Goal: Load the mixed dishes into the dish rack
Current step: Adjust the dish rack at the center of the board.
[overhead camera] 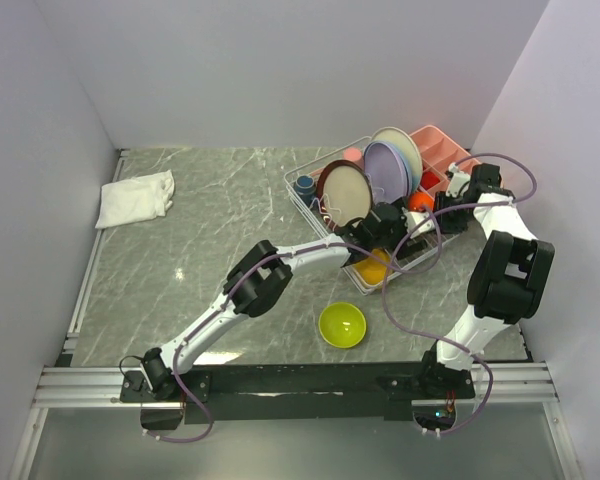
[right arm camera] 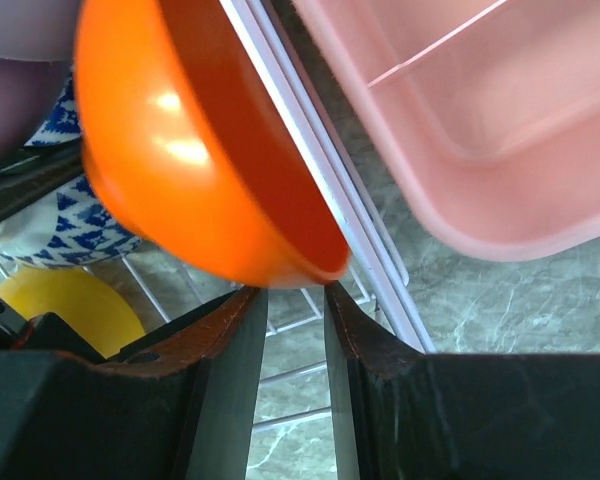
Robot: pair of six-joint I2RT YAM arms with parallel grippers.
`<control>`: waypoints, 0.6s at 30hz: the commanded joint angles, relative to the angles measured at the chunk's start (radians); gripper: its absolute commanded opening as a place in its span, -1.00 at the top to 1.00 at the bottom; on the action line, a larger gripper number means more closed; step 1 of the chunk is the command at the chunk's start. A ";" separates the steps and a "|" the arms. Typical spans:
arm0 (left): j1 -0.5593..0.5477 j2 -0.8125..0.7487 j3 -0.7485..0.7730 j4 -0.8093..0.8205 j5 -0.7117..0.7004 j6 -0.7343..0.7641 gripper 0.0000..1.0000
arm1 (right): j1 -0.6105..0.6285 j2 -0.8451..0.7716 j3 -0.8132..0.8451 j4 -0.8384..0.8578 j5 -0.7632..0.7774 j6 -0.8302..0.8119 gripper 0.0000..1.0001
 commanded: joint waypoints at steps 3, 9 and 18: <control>0.034 0.014 0.012 -0.024 -0.179 0.011 -0.97 | -0.016 -0.008 -0.012 0.012 0.151 0.041 0.24; 0.049 -0.038 -0.011 -0.204 -0.159 -0.008 -0.93 | -0.016 0.001 0.013 0.011 0.142 0.076 0.24; 0.077 -0.093 -0.046 -0.491 -0.098 0.015 -0.81 | -0.007 0.018 0.062 -0.014 0.124 0.090 0.24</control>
